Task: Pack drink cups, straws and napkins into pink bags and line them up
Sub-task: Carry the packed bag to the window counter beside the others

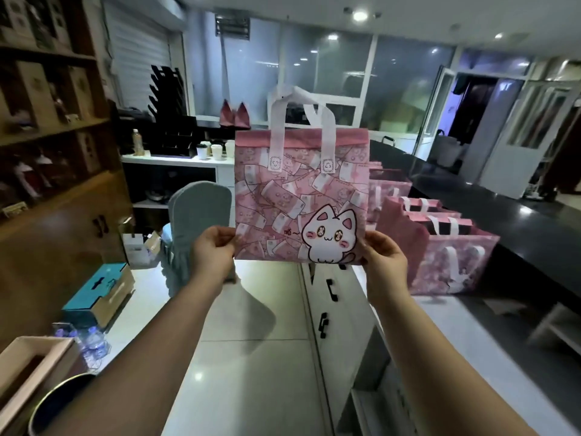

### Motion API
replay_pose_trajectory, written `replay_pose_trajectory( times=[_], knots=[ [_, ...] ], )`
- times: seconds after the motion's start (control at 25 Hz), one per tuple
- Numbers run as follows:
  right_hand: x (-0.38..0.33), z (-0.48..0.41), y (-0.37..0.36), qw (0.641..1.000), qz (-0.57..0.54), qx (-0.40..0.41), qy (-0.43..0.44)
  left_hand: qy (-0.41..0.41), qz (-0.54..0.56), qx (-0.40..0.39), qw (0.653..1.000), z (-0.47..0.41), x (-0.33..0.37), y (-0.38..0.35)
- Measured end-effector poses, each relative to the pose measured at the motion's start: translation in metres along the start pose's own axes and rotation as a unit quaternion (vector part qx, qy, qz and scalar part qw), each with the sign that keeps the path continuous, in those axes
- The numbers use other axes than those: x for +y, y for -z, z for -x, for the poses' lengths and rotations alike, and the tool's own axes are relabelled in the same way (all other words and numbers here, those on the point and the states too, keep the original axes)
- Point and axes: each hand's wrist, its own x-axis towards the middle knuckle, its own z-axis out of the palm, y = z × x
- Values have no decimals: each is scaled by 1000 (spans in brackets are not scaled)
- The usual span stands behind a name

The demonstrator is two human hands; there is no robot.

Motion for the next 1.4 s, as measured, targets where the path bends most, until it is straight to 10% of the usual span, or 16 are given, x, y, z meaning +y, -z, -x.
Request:
replay_pose_trajectory(
  times=[1.4],
  knots=[
    [198,-817,-341,995,58,-41,63,-52,49,-2,997,-808,-131,-337]
  ],
)
